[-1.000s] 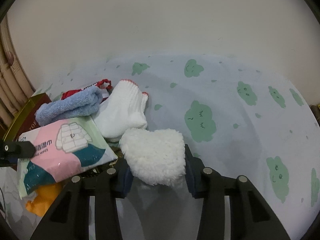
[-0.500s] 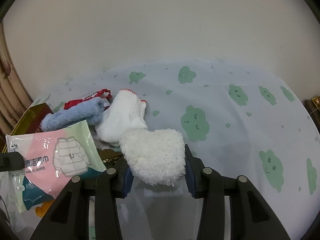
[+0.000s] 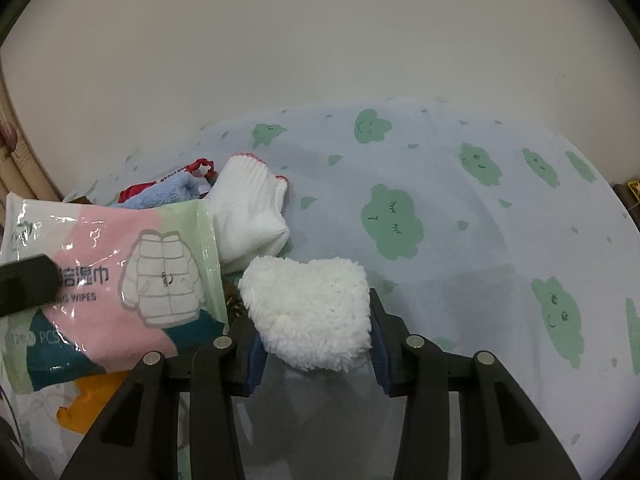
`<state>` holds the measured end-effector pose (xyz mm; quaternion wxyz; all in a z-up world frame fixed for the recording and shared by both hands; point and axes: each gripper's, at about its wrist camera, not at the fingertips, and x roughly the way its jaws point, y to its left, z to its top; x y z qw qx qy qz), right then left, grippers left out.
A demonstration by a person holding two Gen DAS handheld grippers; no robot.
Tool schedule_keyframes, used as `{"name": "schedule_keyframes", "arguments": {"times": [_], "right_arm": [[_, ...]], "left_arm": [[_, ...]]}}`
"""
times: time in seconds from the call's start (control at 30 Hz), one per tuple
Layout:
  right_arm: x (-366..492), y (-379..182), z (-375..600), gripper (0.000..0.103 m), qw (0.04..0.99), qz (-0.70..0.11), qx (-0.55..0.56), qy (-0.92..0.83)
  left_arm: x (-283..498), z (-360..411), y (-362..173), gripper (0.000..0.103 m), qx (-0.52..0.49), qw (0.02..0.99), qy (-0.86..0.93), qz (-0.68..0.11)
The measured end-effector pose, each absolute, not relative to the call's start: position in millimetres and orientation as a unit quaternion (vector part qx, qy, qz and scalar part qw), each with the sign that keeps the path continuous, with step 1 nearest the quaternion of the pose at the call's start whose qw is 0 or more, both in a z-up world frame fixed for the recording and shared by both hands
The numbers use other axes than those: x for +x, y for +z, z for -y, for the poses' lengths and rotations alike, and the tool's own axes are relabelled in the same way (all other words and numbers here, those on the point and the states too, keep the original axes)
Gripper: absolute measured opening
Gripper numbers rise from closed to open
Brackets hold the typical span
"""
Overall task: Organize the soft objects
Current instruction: 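Grasp the pink-and-white wipes packet with the left tool and lift it, then carry the wipes packet into the tin and open the left tool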
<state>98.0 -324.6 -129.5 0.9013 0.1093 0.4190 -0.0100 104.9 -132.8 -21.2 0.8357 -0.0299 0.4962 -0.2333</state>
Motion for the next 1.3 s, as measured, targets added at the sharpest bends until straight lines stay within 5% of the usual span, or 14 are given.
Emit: {"name": "schedule_keyframes", "arguments": {"times": [0.4,1.3], "right_arm": [[100,-128,324,0.040,0.900,-0.422,0.111,-0.004],[100,-129,321,0.040,0.896,-0.430,0.112,-0.004]], "left_arm": [[116,142,-40,0.028,-0.047,0.826,-0.239,-0.509],[119,63,32,0.023,-0.057,0.866,-0.217,-0.447]]}}
